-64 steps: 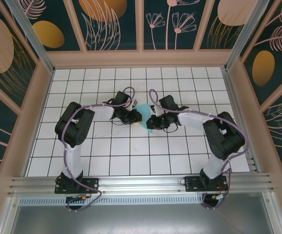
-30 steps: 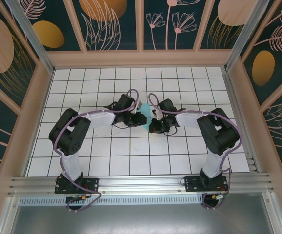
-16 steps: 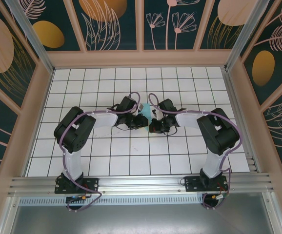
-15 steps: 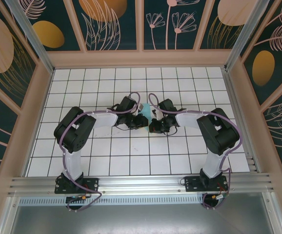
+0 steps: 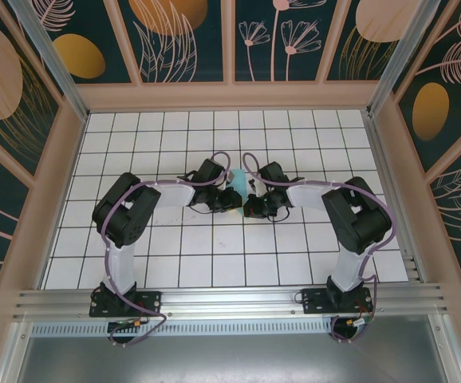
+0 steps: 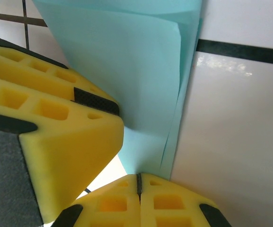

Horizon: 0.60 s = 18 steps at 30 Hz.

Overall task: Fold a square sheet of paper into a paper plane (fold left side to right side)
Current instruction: Third fold the triangle at the center of the table.

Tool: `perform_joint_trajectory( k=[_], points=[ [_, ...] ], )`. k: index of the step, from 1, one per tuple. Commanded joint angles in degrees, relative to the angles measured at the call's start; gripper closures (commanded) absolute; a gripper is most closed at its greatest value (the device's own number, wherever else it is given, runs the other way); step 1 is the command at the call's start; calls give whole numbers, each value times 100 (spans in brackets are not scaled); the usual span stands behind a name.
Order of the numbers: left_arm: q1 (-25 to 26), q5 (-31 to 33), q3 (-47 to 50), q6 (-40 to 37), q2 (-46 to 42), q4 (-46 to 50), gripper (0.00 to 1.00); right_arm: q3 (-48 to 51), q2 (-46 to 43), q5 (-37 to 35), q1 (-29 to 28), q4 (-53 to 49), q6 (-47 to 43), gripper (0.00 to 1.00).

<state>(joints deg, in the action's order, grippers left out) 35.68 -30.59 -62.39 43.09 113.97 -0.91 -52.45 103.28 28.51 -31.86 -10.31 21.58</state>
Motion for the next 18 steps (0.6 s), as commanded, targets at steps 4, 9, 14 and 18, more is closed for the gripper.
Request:
perform_joint_trajectory(
  k=[4,9,14,18],
  points=[
    [-422,999,-304,-586,313,732,78,215,367,-1175,-22,-917,-5,100],
    [-617,1342,-660,-838,443,1066,77,237,364,-1260,-30,-969,-5,100],
    [-810,1536,-671,-958,517,1145,76,315,316,-1184,-31,-863,13,100],
    [-969,1578,-691,-1077,598,1178,75,366,305,-1125,-35,-806,-4,100]
  ],
)
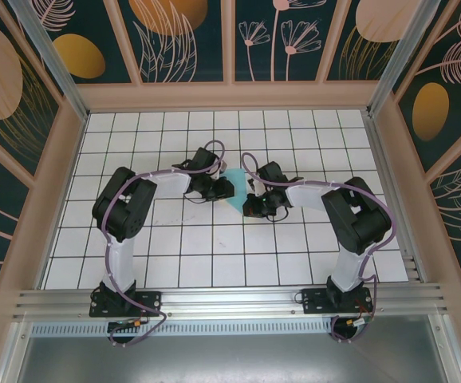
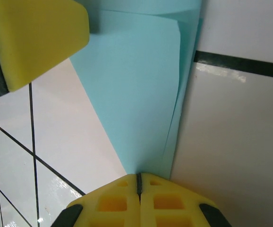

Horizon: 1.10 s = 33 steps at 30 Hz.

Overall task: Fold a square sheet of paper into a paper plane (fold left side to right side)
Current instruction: Third fold the triangle at the center of the table.

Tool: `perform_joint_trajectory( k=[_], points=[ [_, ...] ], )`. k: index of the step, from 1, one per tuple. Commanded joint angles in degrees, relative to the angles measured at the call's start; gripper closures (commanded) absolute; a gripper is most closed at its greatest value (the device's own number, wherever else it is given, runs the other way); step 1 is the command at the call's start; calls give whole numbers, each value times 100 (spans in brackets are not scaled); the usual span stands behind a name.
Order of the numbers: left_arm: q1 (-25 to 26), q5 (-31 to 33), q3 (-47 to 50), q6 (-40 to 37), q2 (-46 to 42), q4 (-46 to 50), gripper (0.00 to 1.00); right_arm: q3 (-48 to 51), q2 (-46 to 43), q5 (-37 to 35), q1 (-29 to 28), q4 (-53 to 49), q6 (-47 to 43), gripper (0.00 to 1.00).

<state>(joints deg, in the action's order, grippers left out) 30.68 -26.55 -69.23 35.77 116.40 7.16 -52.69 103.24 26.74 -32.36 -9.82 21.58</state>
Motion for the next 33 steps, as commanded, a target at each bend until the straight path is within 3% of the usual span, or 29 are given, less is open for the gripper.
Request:
perform_joint_trajectory(
  k=[1,27,33],
  points=[
    [-498,1162,-55,-375,390,402,75,391,303,-937,19,-847,-5,100],
    [-615,897,-468,-562,608,549,70,778,-101,-755,10,-865,-67,100],
    [-660,1131,-709,-726,583,823,68,664,48,-739,-25,-897,-97,100]
  ],
)
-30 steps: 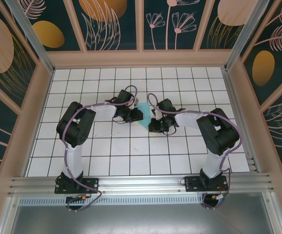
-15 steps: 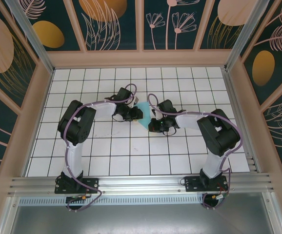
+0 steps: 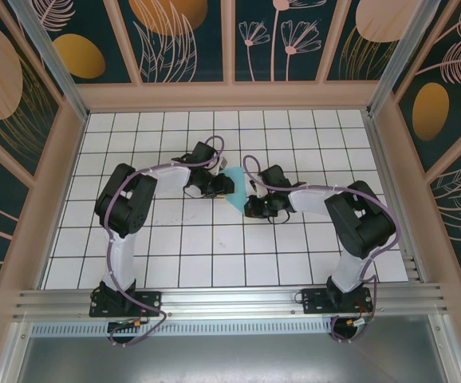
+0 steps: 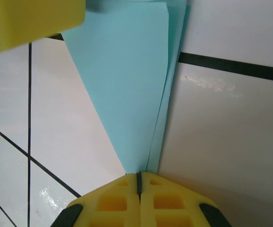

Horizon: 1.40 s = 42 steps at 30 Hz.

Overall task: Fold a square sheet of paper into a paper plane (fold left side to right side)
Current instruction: Third fold the triangle at the center of the table, then fourth fold the wing at the center of the table.

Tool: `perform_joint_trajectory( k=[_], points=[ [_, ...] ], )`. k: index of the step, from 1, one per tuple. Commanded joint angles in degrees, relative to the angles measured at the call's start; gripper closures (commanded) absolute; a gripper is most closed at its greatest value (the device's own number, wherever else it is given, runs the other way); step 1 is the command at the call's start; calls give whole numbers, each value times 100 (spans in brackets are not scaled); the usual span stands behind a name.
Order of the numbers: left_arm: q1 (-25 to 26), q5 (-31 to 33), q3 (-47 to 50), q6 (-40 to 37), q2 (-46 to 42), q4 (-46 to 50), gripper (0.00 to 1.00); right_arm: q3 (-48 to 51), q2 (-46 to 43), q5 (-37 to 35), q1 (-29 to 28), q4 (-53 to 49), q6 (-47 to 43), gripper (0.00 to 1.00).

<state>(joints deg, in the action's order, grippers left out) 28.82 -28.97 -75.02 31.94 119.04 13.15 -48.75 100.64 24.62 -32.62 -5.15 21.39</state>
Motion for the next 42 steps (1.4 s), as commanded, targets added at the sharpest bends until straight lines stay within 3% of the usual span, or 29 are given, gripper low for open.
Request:
perform_joint_trajectory(
  k=[1,9,15,21,26,30,36,42],
  points=[
    [-499,1384,-195,-364,342,270,68,262,307,-531,-3,-1382,-83,100],
    [-587,1344,-578,-500,126,554,63,220,131,-276,-15,-1155,-91,100],
    [-658,1216,-461,-524,-618,654,56,193,-391,164,-62,-810,-82,98],
    [-657,974,311,-208,-1405,241,47,128,-1082,46,-44,-955,-147,86],
    [-658,307,1112,286,-1705,-583,41,86,-1433,-32,94,-747,-313,64],
    [-658,169,1398,455,-1613,-911,41,-163,-1157,-58,93,-578,-546,50],
    [-647,-83,1618,672,-1468,-1318,41,-852,-329,-203,91,-629,-794,53],
    [-617,-165,1622,710,-1362,-1420,41,-1350,293,-420,255,-779,-934,66]
  ],
)
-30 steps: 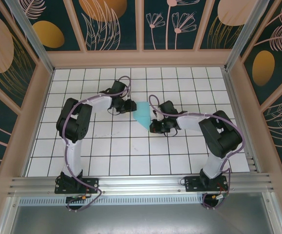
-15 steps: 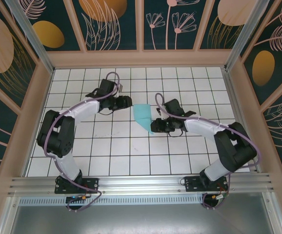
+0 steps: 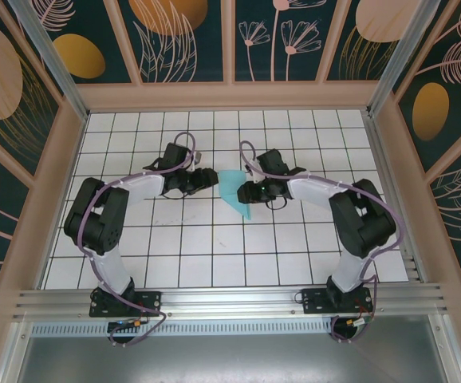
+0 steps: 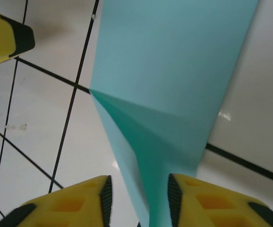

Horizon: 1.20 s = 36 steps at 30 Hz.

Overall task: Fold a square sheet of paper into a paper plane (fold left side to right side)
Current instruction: Fourth fold the wing at the center of the table.

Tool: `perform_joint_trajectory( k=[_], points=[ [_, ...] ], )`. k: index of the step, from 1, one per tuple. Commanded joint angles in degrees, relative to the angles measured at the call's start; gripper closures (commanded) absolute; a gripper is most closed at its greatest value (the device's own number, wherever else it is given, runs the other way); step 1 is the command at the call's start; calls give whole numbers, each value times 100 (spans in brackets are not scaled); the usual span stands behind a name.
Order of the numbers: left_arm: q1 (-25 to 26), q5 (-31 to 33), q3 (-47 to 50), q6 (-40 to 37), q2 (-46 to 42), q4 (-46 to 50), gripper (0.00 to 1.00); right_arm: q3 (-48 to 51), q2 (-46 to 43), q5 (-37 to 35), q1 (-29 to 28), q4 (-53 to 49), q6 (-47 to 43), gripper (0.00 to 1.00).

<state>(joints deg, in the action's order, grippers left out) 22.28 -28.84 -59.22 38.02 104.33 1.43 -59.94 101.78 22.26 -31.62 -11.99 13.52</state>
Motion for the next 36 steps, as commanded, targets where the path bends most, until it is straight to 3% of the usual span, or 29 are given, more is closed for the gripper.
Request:
perform_joint_trajectory(
  k=[1,10,21,27,33,36],
  points=[
    [47,-181,24,106,137,-249,41,-261,210,-239,164,-108,-143,70],
    [152,-156,-69,200,317,-302,40,-168,267,-244,261,-120,-111,86],
    [421,-174,-388,276,632,-314,41,-125,316,-231,264,-111,-121,86],
    [552,-236,-530,428,704,-416,53,-108,295,-301,270,-67,-113,84],
    [619,-229,-582,539,702,-442,80,75,-179,-844,269,33,-57,69],
    [628,-226,-548,566,667,-451,84,337,-629,-1136,261,141,-33,61]
  ],
)
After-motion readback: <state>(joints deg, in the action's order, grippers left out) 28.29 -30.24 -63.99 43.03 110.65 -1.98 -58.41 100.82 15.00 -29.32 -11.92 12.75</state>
